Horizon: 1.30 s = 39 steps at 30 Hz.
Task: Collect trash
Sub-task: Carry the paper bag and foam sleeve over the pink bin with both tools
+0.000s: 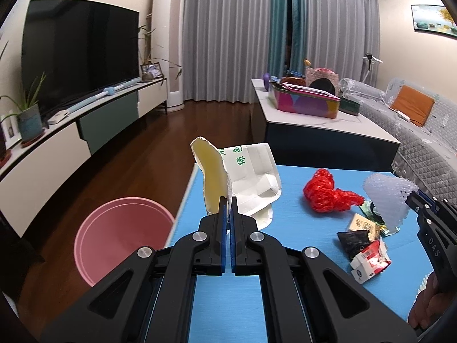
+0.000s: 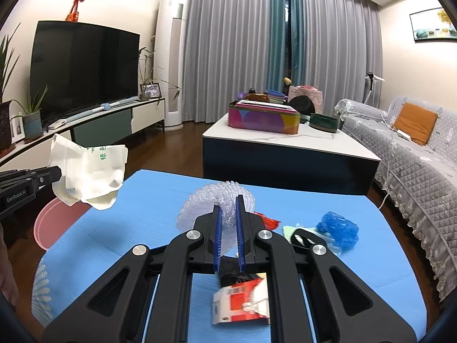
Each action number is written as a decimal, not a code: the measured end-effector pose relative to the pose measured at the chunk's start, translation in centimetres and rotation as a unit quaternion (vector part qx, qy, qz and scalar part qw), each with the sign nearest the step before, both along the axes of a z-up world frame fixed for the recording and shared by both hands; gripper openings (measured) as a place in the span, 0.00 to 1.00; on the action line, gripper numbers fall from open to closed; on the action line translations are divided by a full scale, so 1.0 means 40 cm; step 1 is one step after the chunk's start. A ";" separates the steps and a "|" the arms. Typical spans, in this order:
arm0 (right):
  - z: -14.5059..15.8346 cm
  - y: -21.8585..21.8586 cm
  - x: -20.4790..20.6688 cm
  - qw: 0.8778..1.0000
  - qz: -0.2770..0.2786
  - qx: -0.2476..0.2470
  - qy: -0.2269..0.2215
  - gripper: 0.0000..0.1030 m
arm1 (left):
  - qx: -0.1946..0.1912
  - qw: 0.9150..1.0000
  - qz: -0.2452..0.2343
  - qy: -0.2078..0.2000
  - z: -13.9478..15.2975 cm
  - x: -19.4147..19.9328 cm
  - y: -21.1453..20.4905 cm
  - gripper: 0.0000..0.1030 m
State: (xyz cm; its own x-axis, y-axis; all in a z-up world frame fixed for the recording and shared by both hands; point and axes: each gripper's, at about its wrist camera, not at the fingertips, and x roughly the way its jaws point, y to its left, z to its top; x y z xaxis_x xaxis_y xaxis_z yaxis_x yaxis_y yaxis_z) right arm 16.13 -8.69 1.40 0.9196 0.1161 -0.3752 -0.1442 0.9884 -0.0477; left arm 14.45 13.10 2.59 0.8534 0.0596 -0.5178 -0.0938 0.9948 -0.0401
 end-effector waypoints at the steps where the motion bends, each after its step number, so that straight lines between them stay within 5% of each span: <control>1: 0.001 0.008 0.000 1.000 0.003 0.000 -0.001 0.09 | 0.001 1.000 0.004 0.000 0.001 -0.001 0.008 0.01; 26: 0.045 0.245 0.050 0.994 0.102 0.026 -0.002 0.09 | 0.006 0.994 0.108 0.001 0.010 -0.035 0.219 0.01; 39: 0.044 0.476 0.112 0.984 0.174 0.040 0.016 0.09 | -0.007 0.981 0.194 0.010 0.006 -0.049 0.373 0.01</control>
